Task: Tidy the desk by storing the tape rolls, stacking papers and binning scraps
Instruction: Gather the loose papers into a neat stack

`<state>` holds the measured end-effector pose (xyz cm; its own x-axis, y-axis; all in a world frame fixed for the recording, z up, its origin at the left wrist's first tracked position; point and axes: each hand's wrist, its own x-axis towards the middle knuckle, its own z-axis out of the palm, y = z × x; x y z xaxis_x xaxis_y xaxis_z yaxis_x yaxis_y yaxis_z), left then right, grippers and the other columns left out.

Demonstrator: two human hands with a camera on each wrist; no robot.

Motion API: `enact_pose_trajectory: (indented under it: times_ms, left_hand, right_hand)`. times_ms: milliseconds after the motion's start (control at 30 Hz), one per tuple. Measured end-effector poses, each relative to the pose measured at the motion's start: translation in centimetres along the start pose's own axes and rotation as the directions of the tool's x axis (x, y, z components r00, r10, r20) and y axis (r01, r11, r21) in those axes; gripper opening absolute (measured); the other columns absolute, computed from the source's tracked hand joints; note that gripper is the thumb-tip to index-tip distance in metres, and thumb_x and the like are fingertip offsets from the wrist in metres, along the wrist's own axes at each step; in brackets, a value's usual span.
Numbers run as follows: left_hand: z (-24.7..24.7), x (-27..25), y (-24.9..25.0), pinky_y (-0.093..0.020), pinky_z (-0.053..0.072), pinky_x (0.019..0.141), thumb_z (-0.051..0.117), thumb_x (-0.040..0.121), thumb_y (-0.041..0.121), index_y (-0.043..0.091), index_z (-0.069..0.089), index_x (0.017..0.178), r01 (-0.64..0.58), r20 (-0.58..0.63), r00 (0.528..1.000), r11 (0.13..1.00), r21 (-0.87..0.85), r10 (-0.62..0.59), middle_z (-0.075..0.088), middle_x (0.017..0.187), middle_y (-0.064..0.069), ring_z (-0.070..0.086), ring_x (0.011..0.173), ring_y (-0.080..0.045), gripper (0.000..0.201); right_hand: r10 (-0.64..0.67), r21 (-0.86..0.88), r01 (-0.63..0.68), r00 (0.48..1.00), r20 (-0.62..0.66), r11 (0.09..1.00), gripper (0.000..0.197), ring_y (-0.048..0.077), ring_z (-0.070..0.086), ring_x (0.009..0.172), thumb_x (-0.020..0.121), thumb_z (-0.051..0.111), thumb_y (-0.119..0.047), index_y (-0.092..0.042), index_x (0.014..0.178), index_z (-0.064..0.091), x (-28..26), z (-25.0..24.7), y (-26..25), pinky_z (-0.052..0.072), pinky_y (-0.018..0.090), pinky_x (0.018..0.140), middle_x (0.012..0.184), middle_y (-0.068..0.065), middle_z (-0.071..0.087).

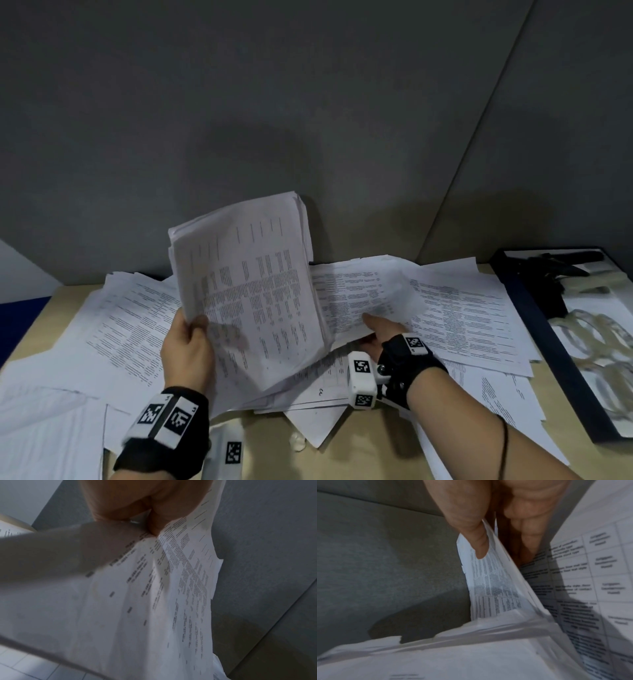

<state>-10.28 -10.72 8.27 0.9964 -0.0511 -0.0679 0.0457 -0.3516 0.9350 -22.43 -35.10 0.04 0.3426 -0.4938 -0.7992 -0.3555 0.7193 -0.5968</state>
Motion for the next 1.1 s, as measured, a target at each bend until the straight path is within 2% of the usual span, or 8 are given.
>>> enact_pose_trajectory:
  times_ms: [133,267,367,500,633,900,1000,1100]
  left_hand:
    - [-0.5,0.2,0.5,-0.013,0.035,0.055,0.039,0.096,0.002,0.011,0.058,0.106,-0.022,-0.014,1.0,1.0,-0.014,0.021,0.056,0.097,-0.007,0.048,0.07,-0.004,0.023]
    - [-0.7,1.1,0.4,-0.014,0.035,0.057,0.039,0.096,0.002,0.011,0.058,0.104,-0.041,-0.029,0.999,0.999,-0.001,0.041,0.055,0.095,-0.009,0.048,0.084,-0.019,0.021]
    - [-0.6,1.8,0.1,-0.025,0.038,0.062,0.04,0.096,0.005,0.014,0.056,0.101,-0.038,-0.012,0.999,0.999,0.002,0.038,0.056,0.096,-0.009,0.05,0.088,-0.021,0.019]
    - [-0.5,3.2,-0.2,-0.035,0.041,0.082,0.042,0.096,0.01,0.015,0.059,0.109,-0.047,0.001,0.999,0.999,0.026,0.047,0.059,0.1,-0.008,0.052,0.092,-0.024,0.023]
    - [-0.4,4.1,0.6,-0.035,0.039,0.083,0.042,0.095,0.01,0.015,0.059,0.111,-0.056,0.001,0.998,0.998,0.039,0.056,0.056,0.099,-0.006,0.05,0.093,-0.023,0.024]
    - [1.0,3.6,1.6,-0.028,0.039,0.074,0.045,0.092,0.003,0.009,0.061,0.094,-0.031,0.165,0.986,0.999,-0.037,0.036,0.059,0.09,-0.01,0.054,0.087,-0.023,0.018]
    - [1.8,1.8,2.3,-0.019,0.046,0.053,0.045,0.09,-0.003,0.012,0.059,0.082,0.005,0.306,0.951,0.99,-0.144,0.04,0.061,0.074,-0.006,0.055,0.068,-0.021,0.022]
    - [1.6,0.9,2.8,-0.019,0.052,0.056,0.044,0.092,-0.001,0.009,0.063,0.09,0.072,0.385,0.923,0.966,-0.249,0.03,0.068,0.077,-0.005,0.064,0.071,-0.023,0.022]
  right_hand:
    - [-0.161,-0.173,0.126,0.965,-0.206,0.977,0.033,0.034,0.062,0.093,0.085,0.066,-0.018,0.002,0.11,0.06,-0.6,0.1,-0.4,0.054,0.043,0.085,0.098,0.014,0.062]
    - [-0.345,-0.16,0.309,0.886,-0.311,0.937,0.024,0.029,0.056,0.08,0.085,0.067,-0.017,-0.002,0.102,0.059,-2.5,-1.6,-2.0,0.044,0.027,0.058,0.093,0.013,0.06]
    - [-0.473,-0.185,0.436,0.808,-0.352,0.881,0.026,0.032,0.061,0.092,0.086,0.068,-0.018,-0.003,0.106,0.063,-4.0,-3.4,-3.8,0.047,0.032,0.076,0.101,0.013,0.065]
    - [-0.598,-0.213,0.559,0.73,-0.332,0.801,0.013,0.028,0.063,0.09,0.086,0.067,-0.02,-0.014,0.097,0.062,-5.5,-5.8,-6.0,0.052,0.039,0.087,0.103,0.013,0.067]
    - [-0.692,-0.142,0.68,0.682,-0.236,0.719,0.02,0.025,0.066,0.094,0.087,0.066,-0.016,-0.013,0.107,0.065,-8.5,-7.3,-7.8,0.052,0.039,0.09,0.102,0.007,0.069]
    - [-0.763,-0.021,0.767,0.641,0.077,0.642,0.01,0.004,0.069,0.066,0.086,0.062,-0.003,-0.013,0.088,0.065,-12.3,-3.6,-8.6,0.054,0.017,0.062,0.071,-0.009,0.073]
    - [-0.726,-0.045,0.734,0.678,0.11,0.678,0.01,0.007,0.068,0.078,0.087,0.064,-0.01,-0.015,0.096,0.063,-11.0,-0.2,-7.1,0.054,0.023,0.077,0.091,-0.002,0.072]
    - [-0.682,0.011,0.683,0.727,0.087,0.73,0.022,0.019,0.064,0.101,0.088,0.064,-0.012,-0.012,0.11,0.06,-9.9,1.9,-6.0,0.047,0.037,0.097,0.111,0.006,0.067]
